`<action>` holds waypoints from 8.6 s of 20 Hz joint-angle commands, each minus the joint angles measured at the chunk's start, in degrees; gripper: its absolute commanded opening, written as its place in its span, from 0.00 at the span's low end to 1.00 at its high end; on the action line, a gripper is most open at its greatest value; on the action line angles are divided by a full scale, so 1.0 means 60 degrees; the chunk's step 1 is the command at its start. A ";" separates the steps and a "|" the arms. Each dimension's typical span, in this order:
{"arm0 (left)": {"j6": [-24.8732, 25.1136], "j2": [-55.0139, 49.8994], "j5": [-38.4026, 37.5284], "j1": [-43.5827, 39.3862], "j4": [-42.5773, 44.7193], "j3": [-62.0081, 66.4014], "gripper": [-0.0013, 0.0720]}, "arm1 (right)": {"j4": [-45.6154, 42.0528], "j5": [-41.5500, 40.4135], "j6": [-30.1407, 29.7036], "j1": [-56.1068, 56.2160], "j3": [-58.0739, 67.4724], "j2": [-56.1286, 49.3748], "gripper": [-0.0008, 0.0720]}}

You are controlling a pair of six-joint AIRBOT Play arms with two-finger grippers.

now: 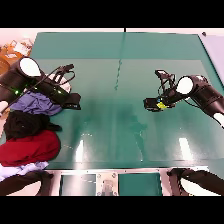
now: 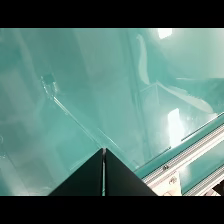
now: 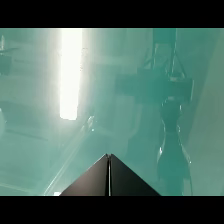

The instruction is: Fold the shirts.

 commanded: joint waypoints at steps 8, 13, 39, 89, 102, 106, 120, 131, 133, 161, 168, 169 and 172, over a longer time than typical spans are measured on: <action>0.0004 0.0000 0.0000 0.0004 -0.0007 -0.0004 0.05 | 0.0004 0.0004 0.0004 0.0007 -0.0044 -0.0018 0.02; 0.0007 0.0000 0.0007 0.0004 -0.0007 -0.0004 0.05 | 0.0069 -0.1020 0.0004 0.0007 -0.0044 -0.0018 0.02; 0.0517 -0.5920 0.6976 0.4186 0.4539 0.3563 0.99 | 0.0357 -0.2998 0.0004 0.0011 -0.0106 -0.0321 0.13; -0.0171 -0.3049 -0.0696 -0.1326 0.1071 0.4313 0.75 | 0.0113 0.2073 -0.0211 -0.2433 -0.1599 0.1756 0.17; 0.1395 -0.4346 0.4207 -0.1545 -0.3705 -0.0244 0.99 | 0.3694 0.0164 -0.1585 -0.2328 -0.6448 0.2703 0.63; 0.1424 -0.4368 0.4517 -0.1872 -0.3690 -0.0244 0.52 | 0.4328 -0.1781 -0.1803 -0.2335 -0.6783 0.2561 0.63; 0.0809 -0.1308 0.2036 0.0474 -0.1417 0.1898 0.04 | 0.4080 -0.0200 -0.3333 -0.4040 -0.2798 0.1825 0.02; 0.0838 0.3129 0.1628 0.0448 -0.2550 0.7031 0.05 | 0.4113 0.0667 -0.3461 -0.3952 0.4524 0.5869 0.03; 0.0831 0.3246 0.1519 0.0448 -0.2164 0.7610 0.05 | 0.3818 0.0594 -0.3461 -0.3952 0.4972 0.6288 0.03; 0.1960 -0.1934 0.7756 0.0452 -0.2229 -0.0160 0.05 | 0.7563 -0.0754 -0.5967 -0.5985 0.1137 -0.1887 0.30; 0.2364 -0.2331 0.7544 0.0448 -0.2204 0.0361 0.05 | 0.1512 0.1213 -0.0936 -0.7442 -0.2175 0.1501 0.39; 0.2448 -0.2346 0.7544 0.0448 -0.2186 0.0364 0.05 | 0.1220 0.1530 -0.0699 -0.7439 -0.2769 0.1894 0.53; 0.2688 -0.2346 0.7559 0.0448 -0.2182 0.0364 0.05 | 0.1647 0.2171 -0.0426 -0.7278 -0.4564 0.2543 0.78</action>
